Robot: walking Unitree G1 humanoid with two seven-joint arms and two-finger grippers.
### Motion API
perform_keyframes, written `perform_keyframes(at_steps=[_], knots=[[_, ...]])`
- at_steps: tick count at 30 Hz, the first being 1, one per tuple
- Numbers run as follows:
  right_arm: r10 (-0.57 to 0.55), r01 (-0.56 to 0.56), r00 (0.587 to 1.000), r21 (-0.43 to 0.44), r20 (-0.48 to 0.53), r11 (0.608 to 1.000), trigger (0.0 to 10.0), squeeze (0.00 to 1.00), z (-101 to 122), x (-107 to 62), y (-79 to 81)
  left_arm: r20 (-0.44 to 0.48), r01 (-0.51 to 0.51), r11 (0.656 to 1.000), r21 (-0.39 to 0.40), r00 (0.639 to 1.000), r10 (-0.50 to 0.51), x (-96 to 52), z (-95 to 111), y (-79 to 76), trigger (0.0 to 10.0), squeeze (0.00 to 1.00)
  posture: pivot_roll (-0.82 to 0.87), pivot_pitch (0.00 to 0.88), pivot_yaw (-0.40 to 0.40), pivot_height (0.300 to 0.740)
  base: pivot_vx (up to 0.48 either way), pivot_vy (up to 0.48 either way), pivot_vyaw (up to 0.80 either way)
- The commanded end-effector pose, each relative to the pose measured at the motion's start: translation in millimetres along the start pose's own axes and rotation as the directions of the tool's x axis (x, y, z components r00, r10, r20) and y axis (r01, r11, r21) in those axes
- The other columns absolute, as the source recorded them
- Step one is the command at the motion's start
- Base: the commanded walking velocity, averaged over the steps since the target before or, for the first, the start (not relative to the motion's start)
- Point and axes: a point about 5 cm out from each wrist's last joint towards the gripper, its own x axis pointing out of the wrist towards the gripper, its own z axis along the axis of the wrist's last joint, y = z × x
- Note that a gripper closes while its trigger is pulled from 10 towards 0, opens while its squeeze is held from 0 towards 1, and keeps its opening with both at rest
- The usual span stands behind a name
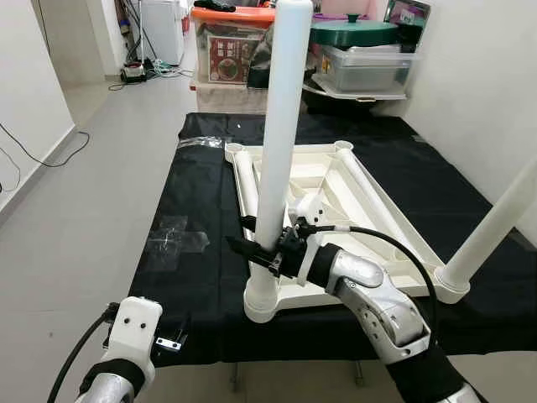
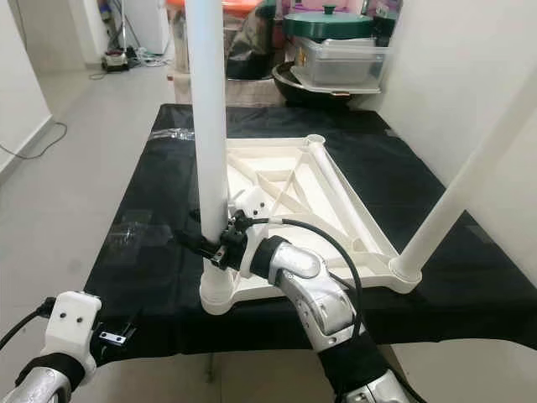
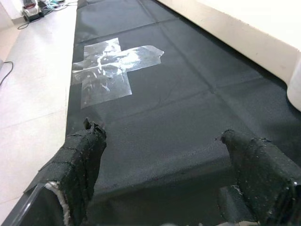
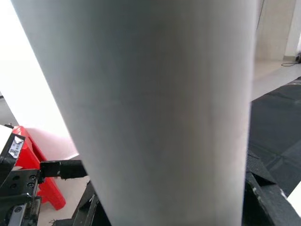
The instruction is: Building children table
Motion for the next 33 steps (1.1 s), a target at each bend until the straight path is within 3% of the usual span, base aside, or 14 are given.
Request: perform_keyframes(at_steps=[1, 8, 9, 10, 11, 12, 13, 15, 16, 18, 19, 20, 21, 33], knots=[[-0.091, 0.089, 0.988, -0.021, -0.124, 0.996, 10.0, 0.00, -24, -11.5, -7.7, -0.013, 0.002, 1.000, 0.001, 1.000, -0.001, 0.7, -4, -0.9, 10.0, 0.00, 0.13, 0.000, -0.069, 0.740, 0.000, 0.000, 0.00], [-0.228, 0.230, 0.954, -0.013, -0.197, 0.973, 10.0, 0.00, -41, -12.1, -13.2, -0.015, 0.001, 1.000, 0.000, 1.000, -0.001, 2.2, -5, -1.3, 10.0, 0.00, 0.13, 0.000, -0.071, 0.740, 0.000, 0.000, 0.00], [-0.341, 0.342, 0.905, -0.042, -0.253, 0.939, 10.0, 0.00, -49, -14.1, -22.9, -0.014, 0.000, 1.000, 0.001, 1.000, 0.000, 2.4, -5, -1.3, 10.0, 0.00, 0.13, 0.000, -0.075, 0.740, 0.000, 0.000, 0.00], [-0.495, 0.500, 0.812, -0.071, -0.308, 0.863, 10.0, 0.00, -59, -21.5, -37.9, -0.014, -0.001, 1.000, 0.002, 1.000, 0.001, 2.3, -6, -1.1, 10.0, 0.00, 0.14, 0.000, -0.078, 0.740, 0.000, 0.000, 0.00], [-0.495, 0.500, 0.812, -0.071, -0.308, 0.863, 10.0, 0.00, -59, -21.5, -37.9, -0.014, -0.001, 1.000, 0.002, 1.000, 0.001, 2.3, -6, -1.1, 10.0, 0.00, 0.14, 0.000, -0.078, 0.740, 0.000, 0.000, 0.00], [-0.634, 0.655, 0.683, -0.081, -0.362, 0.752, 10.0, 0.00, -69, -35.1, -53.9, -0.015, -0.006, 1.000, 0.006, 1.000, 0.006, 2.0, -6, -0.5, 10.0, 0.00, 0.15, 0.000, -0.084, 0.740, 0.000, 0.000, 0.00], [-0.634, 0.655, 0.683, -0.081, -0.362, 0.752, 10.0, 0.00, -69, -35.1, -53.9, -0.015, -0.006, 1.000, 0.006, 1.000, 0.006, 2.0, -6, -0.5, 10.0, 0.00, 0.15, 0.000, -0.084, 0.740, 0.000, 0.000, 0.00], [-0.799, 0.872, 0.402, -0.079, -0.448, 0.483, 10.0, 0.00, -88, -71.7, -80.2, -0.018, -0.017, 1.000, 0.011, 1.000, 0.018, 1.3, -7, 1.8, 10.0, 0.00, 0.15, 0.000, -0.087, 0.740, 0.000, 0.000, 0.00], [-0.827, 0.915, 0.312, -0.086, -0.468, 0.394, 10.0, 0.00, -92, -84.3, -86.9, -0.019, -0.021, 1.000, 0.013, 1.000, 0.021, 1.0, -7, 2.6, 10.0, 0.00, 0.15, 0.000, -0.087, 0.740, 0.000, 0.000, 0.00], [-0.827, 0.915, 0.312, -0.086, -0.468, 0.394, 10.0, 0.00, -92, -84.3, -86.9, -0.019, -0.021, 1.000, 0.013, 1.000, 0.021, 1.0, -7, 2.6, 10.0, 0.00, 0.15, 0.000, -0.087, 0.740, 0.000, 0.000, 0.00], [-0.850, 0.945, 0.238, -0.089, -0.470, 0.314, 10.0, 0.00, -93, -94.3, -92.0, -0.024, -0.024, 1.000, 0.018, 0.999, 0.024, 1.1, -8, 3.3, 10.0, 0.00, 0.15, 0.000, -0.084, 0.740, 0.000, 0.000, 0.00], [-0.850, 0.945, 0.238, -0.089, -0.470, 0.314, 10.0, 0.00, -93, -94.3, -92.0, -0.024, -0.024, 1.000, 0.018, 0.999, 0.024, 1.1, -8, 3.3, 10.0, 0.00, 0.15, 0.000, -0.084, 0.740, 0.000, 0.000, 0.00], [-0.877, 0.966, 0.177, -0.092, -0.446, 0.242, 10.0, 0.00, -88, -99.8, -94.1, -0.028, -0.024, 0.999, 0.023, 0.999, 0.024, 2.0, -9, 3.1, 10.0, 0.00, 0.14, 0.000, -0.076, 0.740, 0.000, 0.000, 0.00], [-0.852, 0.974, 0.215, 0.039, -0.478, 0.224, 10.0, 0.00, -90, -72.2, -67.0, -0.038, -0.010, 0.999, 0.033, 0.999, 0.012, 5.3, -11, 1.8, 10.0, 0.00, 0.14, 0.000, -0.068, 0.740, 0.000, 0.000, 0.00]])
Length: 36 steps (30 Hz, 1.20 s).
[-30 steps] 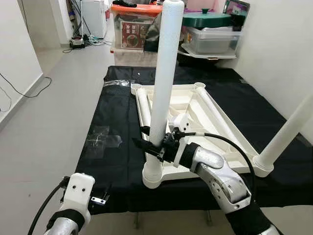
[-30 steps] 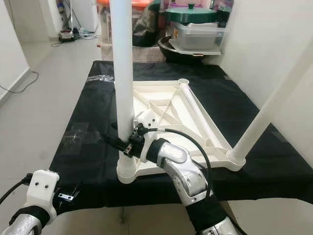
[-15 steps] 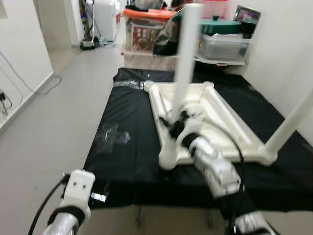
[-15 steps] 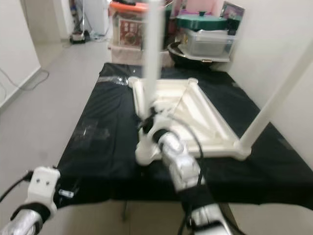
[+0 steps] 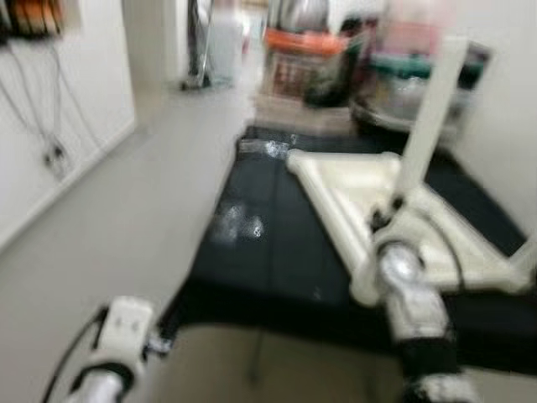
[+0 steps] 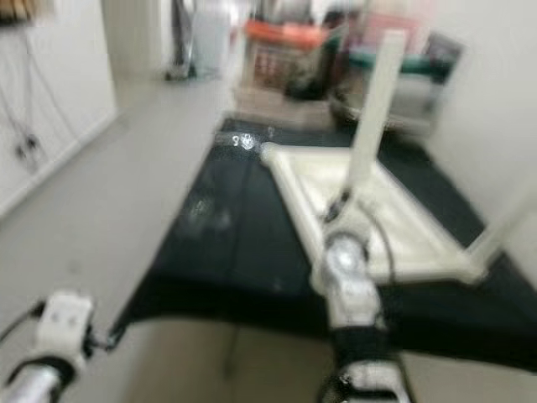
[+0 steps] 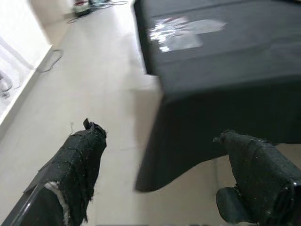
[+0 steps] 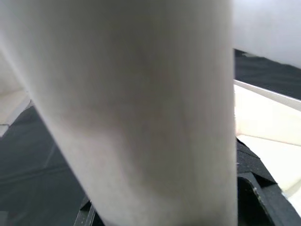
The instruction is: Building children table
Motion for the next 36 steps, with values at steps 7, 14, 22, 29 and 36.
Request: perform_keyframes(at_steps=[7, 14, 22, 29, 36], knots=[[-0.067, 0.091, 0.970, 0.096, -0.235, 0.991, 10.0, 0.00, -47, -3.8, -2.6, -0.027, 0.014, 1.000, 0.013, 1.000, -0.014, 1.7, -7, -3.0, 10.0, 0.00, 0.13, 0.000, -0.069, 0.740, 0.000, 0.000, 0.00], [-0.085, 0.111, 0.973, 0.112, -0.215, 0.987, 10.0, 0.00, -44, -4.1, -2.8, -0.029, 0.016, 1.000, 0.018, 0.999, -0.016, 2.8, -8, -4.6, 10.0, 0.00, 0.13, 0.000, -0.067, 0.740, 0.000, 0.000, 0.00], [-0.034, 0.056, 0.981, 0.109, -0.192, 0.992, 10.0, 0.00, -46, -12.8, 4.8, -0.034, 0.016, 0.999, 0.031, 0.999, -0.015, 2.6, -9, -3.0, 10.0, 0.00, 0.13, 0.000, -0.064, 0.740, 0.000, 0.000, 0.00], [-0.007, 0.029, 0.989, 0.145, -0.146, 0.989, 10.0, 0.58, -40, -14.2, 7.6, -0.033, 0.017, 0.999, 0.036, 0.999, -0.016, 3.5, -10, -2.7, 10.0, 0.00, 0.13, 0.000, -0.060, 0.740, 0.000, 0.000, 0.00], [0.055, -0.046, 0.998, 0.217, -0.035, 0.975, 10.0, 1.00, -15, -14.6, 15.7, -0.030, 0.021, 0.999, 0.045, 0.999, -0.019, 5.4, -9, -1.4, 10.0, 0.00, 0.13, 0.000, -0.054, 0.740, 0.000, 0.000, 0.00]])
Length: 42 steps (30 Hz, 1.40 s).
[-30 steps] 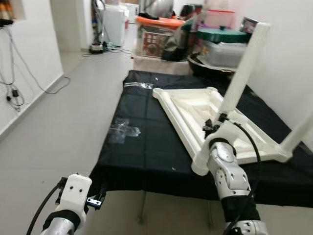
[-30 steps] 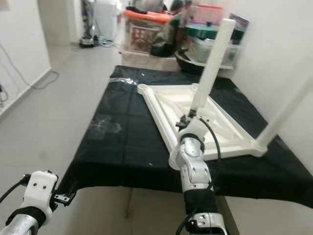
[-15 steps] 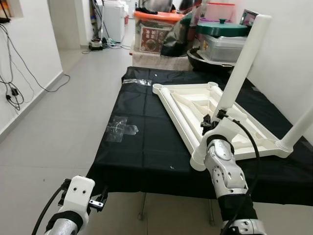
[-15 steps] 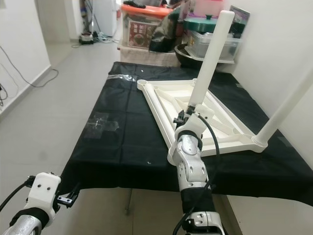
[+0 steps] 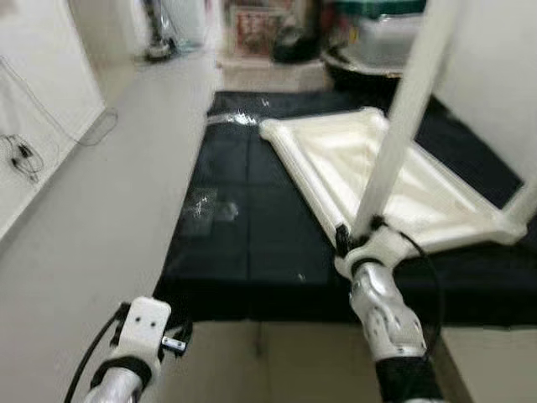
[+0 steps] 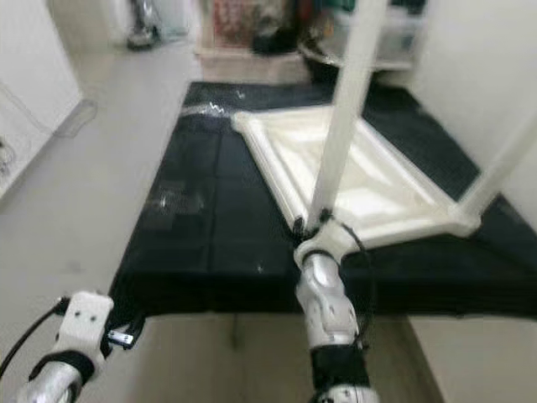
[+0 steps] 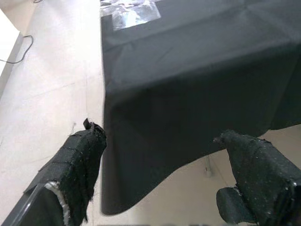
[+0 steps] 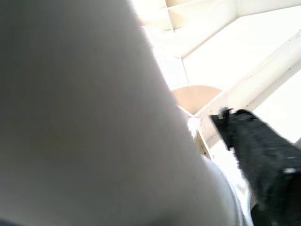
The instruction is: Building children table
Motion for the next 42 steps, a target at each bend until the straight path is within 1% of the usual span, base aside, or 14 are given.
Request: perform_keyframes(at_steps=[1, 5, 11, 14, 24, 25, 26, 27, 28, 34, 36, 38, 40, 42], knots=[[0.005, -0.006, 0.999, 0.023, 0.032, 1.000, 10.0, 1.00, 9, 1.0, 1.5, -0.014, 0.010, 1.000, 0.018, 1.000, -0.009, -1.1, -4, 1.6, 10.0, 0.00, 0.13, 0.000, -0.054, 0.740, 0.000, 0.000, 0.00], [0.063, -0.068, 0.994, 0.049, 0.091, 0.996, 10.0, 1.00, 27, -1.2, 9.9, -0.013, 0.007, 1.000, 0.023, 1.000, -0.007, -0.7, -4, 4.3, 10.0, 0.00, 0.12, 0.000, -0.053, 0.740, 0.000, 0.000, 0.00], [0.104, -0.111, 0.984, 0.036, 0.147, 0.993, 10.0, 1.00, 42, -2.6, 13.4, -0.011, 0.010, 1.000, 0.023, 1.000, -0.009, 0.3, -4, 3.0, 10.0, 0.00, 0.11, 0.000, -0.052, 0.740, 0.000, 0.000, 0.00], [0.177, -0.178, 0.955, -0.016, 0.240, 0.984, 10.0, 1.00, 65, -5.0, 17.6, -0.006, 0.012, 1.000, 0.018, 1.000, -0.012, 1.8, -3, 2.1, 10.0, 0.00, 0.10, 0.000, -0.050, 0.740, 0.000, 0.000, 0.00], [0.242, -0.222, 0.931, -0.101, 0.274, 0.970, 10.0, 1.00, 83, -0.4, 16.2, -0.003, 0.019, 1.000, 0.019, 1.000, -0.019, 3.8, -3, 1.3, 10.0, 0.00, 0.10, 0.000, -0.044, 0.740, 0.000, 0.000, 0.00], [0.264, -0.238, 0.925, -0.126, 0.273, 0.963, 10.0, 0.79, 89, 3.5, 14.3, -0.001, 0.023, 1.000, 0.020, 1.000, -0.023, 4.4, -3, 0.9, 10.0, 0.00, 0.10, 0.000, -0.044, 0.740, 0.000, 0.000, 0.00], [0.264, -0.238, 0.925, -0.126, 0.273, 0.963, 10.0, 0.79, 89, 3.5, 14.3, -0.001, 0.023, 1.000, 0.020, 1.000, -0.023, 4.4, -3, 0.9, 10.0, 0.00, 0.10, 0.000, -0.044, 0.740, 0.000, 0.000, 0.00], [0.387, -0.355, 0.895, -0.170, 0.221, 0.919, 10.0, 0.07, 99, 9.4, 16.0, -0.001, 0.029, 0.999, 0.018, 1.000, -0.029, 4.9, -3, 0.7, 10.0, 0.00, 0.09, 0.000, -0.039, 0.740, 0.000, 0.000, 0.00], [0.435, -0.406, 0.880, -0.173, 0.190, 0.897, 10.0, 0.00, 101, 11.3, 16.0, -0.002, 0.033, 0.999, 0.019, 0.999, -0.033, 4.9, -4, 0.3, 10.0, 0.00, 0.09, 0.000, -0.039, 0.740, 0.000, 0.000, 0.00], [0.474, -0.447, 0.867, -0.178, 0.153, 0.876, 10.0, 0.00, 104, 15.2, 11.4, -0.003, 0.039, 0.999, 0.019, 0.999, -0.039, 4.8, -4, -0.4, 10.0, 0.00, 0.09, 0.000, -0.039, 0.740, 0.000, 0.000, 0.00], [0.553, -0.539, 0.830, -0.145, 0.077, 0.829, 10.0, 0.00, 105, 18.8, 8.0, -0.003, 0.043, 0.999, 0.020, 0.999, -0.043, 4.9, -5, -0.8, 10.0, 0.00, 0.09, 0.000, -0.035, 0.740, 0.000, 0.000, 0.00], [0.553, -0.539, 0.830, -0.145, 0.077, 0.829, 10.0, 0.00, 105, 18.8, 8.0, -0.003, 0.043, 0.999, 0.020, 0.999, -0.043, 4.9, -5, -0.8, 10.0, 0.00, 0.09, 0.000, -0.035, 0.740, 0.000, 0.000, 0.00], [0.634, -0.625, 0.772, -0.125, 0.048, 0.771, 10.0, 0.00, 110, 21.1, 5.6, -0.004, 0.048, 0.999, 0.023, 0.999, -0.048, 5.2, -5, -0.9, 10.0, 0.00, 0.09, 0.000, -0.034, 0.740, 0.000, 0.000, 0.00], [0.634, -0.625, 0.772, -0.125, 0.048, 0.771, 10.0, 0.00, 110, 21.1, 5.6, -0.004, 0.048, 0.999, 0.023, 0.999, -0.048, 5.2, -5, -0.9, 10.0, 0.00, 0.09, 0.000, -0.034, 0.740, 0.000, 0.000, 0.00]])
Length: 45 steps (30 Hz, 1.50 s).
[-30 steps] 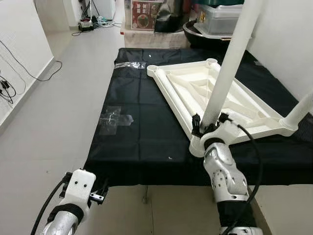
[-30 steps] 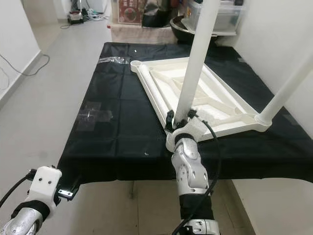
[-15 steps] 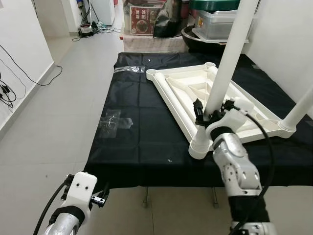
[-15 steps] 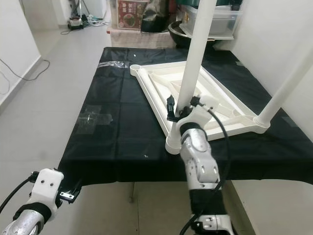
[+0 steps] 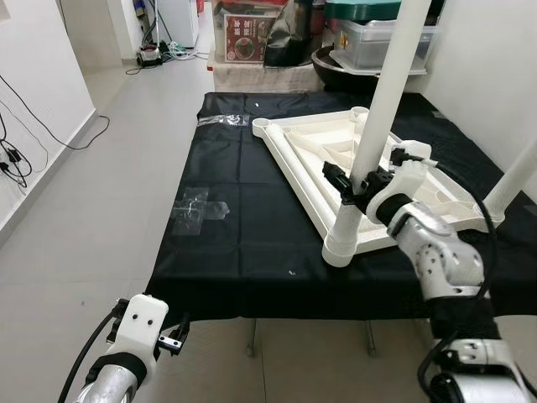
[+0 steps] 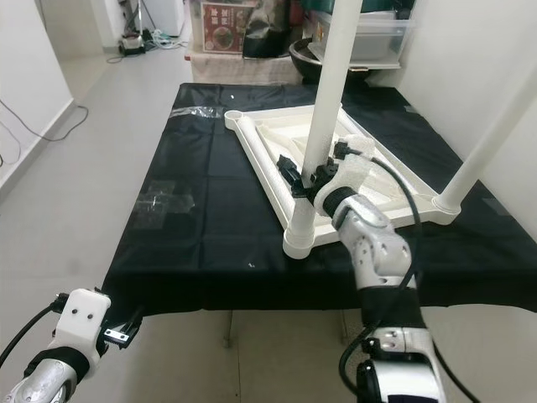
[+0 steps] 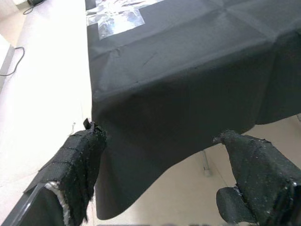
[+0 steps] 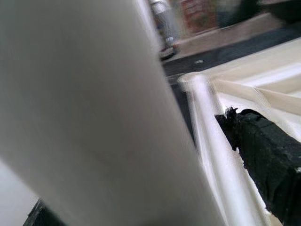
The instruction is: Building children table
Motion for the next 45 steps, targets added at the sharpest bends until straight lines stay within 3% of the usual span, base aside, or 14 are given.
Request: perform_keyframes(at_steps=[1, 8, 13, 14, 15, 28, 30, 35, 38, 39, 40, 41, 43, 45], knots=[[0.024, -0.024, 1.000, 0.025, -0.010, 0.999, 10.0, 0.00, -2, 1.0, 1.1, -0.015, 0.017, 1.000, 0.005, 1.000, -0.017, 0.4, -4, -1.5, 10.0, 0.00, 0.09, 0.000, -0.034, 0.740, 0.000, 0.000, 0.00], [0.317, -0.321, 0.946, -0.061, -0.069, 0.945, 10.0, 0.00, 6, 0.8, -16.1, -0.017, 0.030, 0.999, 0.017, 0.999, -0.030, 2.2, -5, -1.7, 10.0, 0.00, 0.10, 0.000, -0.040, 0.740, 0.000, 0.000, 0.00], [0.350, -0.358, 0.932, -0.075, -0.099, 0.931, 10.0, 0.00, 6, -1.6, -25.3, -0.017, 0.031, 0.999, 0.019, 0.999, -0.030, 2.3, -5, -1.7, 10.0, 0.00, 0.10, 0.000, -0.042, 0.740, 0.000, 0.000, 0.00], [0.367, -0.379, 0.922, -0.104, -0.122, 0.919, 0.5, 0.00, 7, -2.7, -33.7, -0.020, 0.032, 0.999, 0.021, 0.999, -0.031, 1.7, -6, -1.1, 10.0, 0.00, 0.11, 0.000, -0.045, 0.740, 0.000, 0.000, 0.00], [0.360, -0.375, 0.924, -0.116, -0.131, 0.920, 0.0, 0.00, 7, -2.4, -39.4, -0.022, 0.032, 0.999, 0.022, 0.999, -0.032, 1.3, -7, -0.9, 10.0, 0.00, 0.11, 0.000, -0.047, 0.740, 0.000, 0.000, 0.00], [0.257, -0.264, 0.964, -0.125, -0.065, 0.956, 0.0, 0.00, -2, 3.6, -49.0, -0.017, 0.039, 0.999, 0.018, 0.999, -0.039, 0.7, -6, -4.2, 10.0, 0.00, 0.12, 0.000, -0.060, 0.740, 0.000, 0.000, 0.00], [0.010, -0.010, 1.000, -0.079, -0.001, 0.997, 0.0, 0.00, -12, 9.3, -50.2, -0.018, 0.036, 0.999, 0.015, 0.999, -0.036, -1.5, -7, -4.0, 10.0, 0.00, 0.12, 0.000, -0.068, 0.740, 0.000, 0.000, 0.00], [-0.254, 0.254, 0.967, -0.034, 0.013, 0.966, 0.0, 0.00, -30, 6.0, -48.4, -0.021, 0.031, 0.999, 0.012, 0.999, -0.031, -3.4, -8, -3.5, 10.0, 0.00, 0.11, 0.000, -0.066, 0.740, 0.000, 0.000, 0.00], [-0.429, 0.429, 0.902, -0.016, -0.034, 0.903, 0.0, 0.00, -63, -6.8, -22.4, -0.024, 0.028, 1.000, 0.006, 0.999, -0.028, -4.1, -9, -4.8, 10.0, 0.00, 0.11, 0.000, -0.055, 0.740, 0.000, 0.000, 0.00], [-0.465, 0.466, 0.883, -0.011, -0.067, 0.885, 0.0, 0.00, -79, -12.1, 2.2, -0.026, 0.031, 0.999, 0.007, 0.999, -0.031, -3.5, -9, -6.5, 10.0, 0.00, 0.11, 0.000, -0.043, 0.740, 0.000, 0.000, 0.00], [-0.469, 0.471, 0.877, 0.000, -0.107, 0.882, 0.0, 0.00, -92, -11.7, 27.6, -0.024, 0.037, 0.999, 0.001, 0.999, -0.037, -2.2, -8, -8.0, 10.0, 0.00, 0.10, 0.000, -0.033, 0.740, 0.000, 0.000, 0.00], [-0.469, 0.471, 0.877, 0.000, -0.107, 0.882, 0.0, 0.00, -92, -11.7, 27.6, -0.024, 0.037, 0.999, 0.001, 0.999, -0.037, -2.2, -8, -8.0, 10.0, 0.00, 0.10, 0.000, -0.033, 0.740, 0.000, 0.000, 0.00], [-0.414, 0.416, 0.902, -0.007, -0.125, 0.909, 0.0, 0.00, -99, 2.0, 59.9, -0.018, 0.055, 0.998, 0.012, 0.998, -0.055, 1.5, -5, -10.6, 10.0, 0.00, 0.11, 0.000, -0.035, 0.740, 0.000, 0.000, 0.00], [-0.414, 0.416, 0.902, -0.007, -0.125, 0.909, 0.0, 0.00, -99, 2.0, 59.9, -0.018, 0.055, 0.998, 0.012, 0.998, -0.055, 1.5, -5, -10.6, 10.0, 0.00, 0.11, 0.000, -0.035, 0.740, 0.000, 0.000, 0.00]])
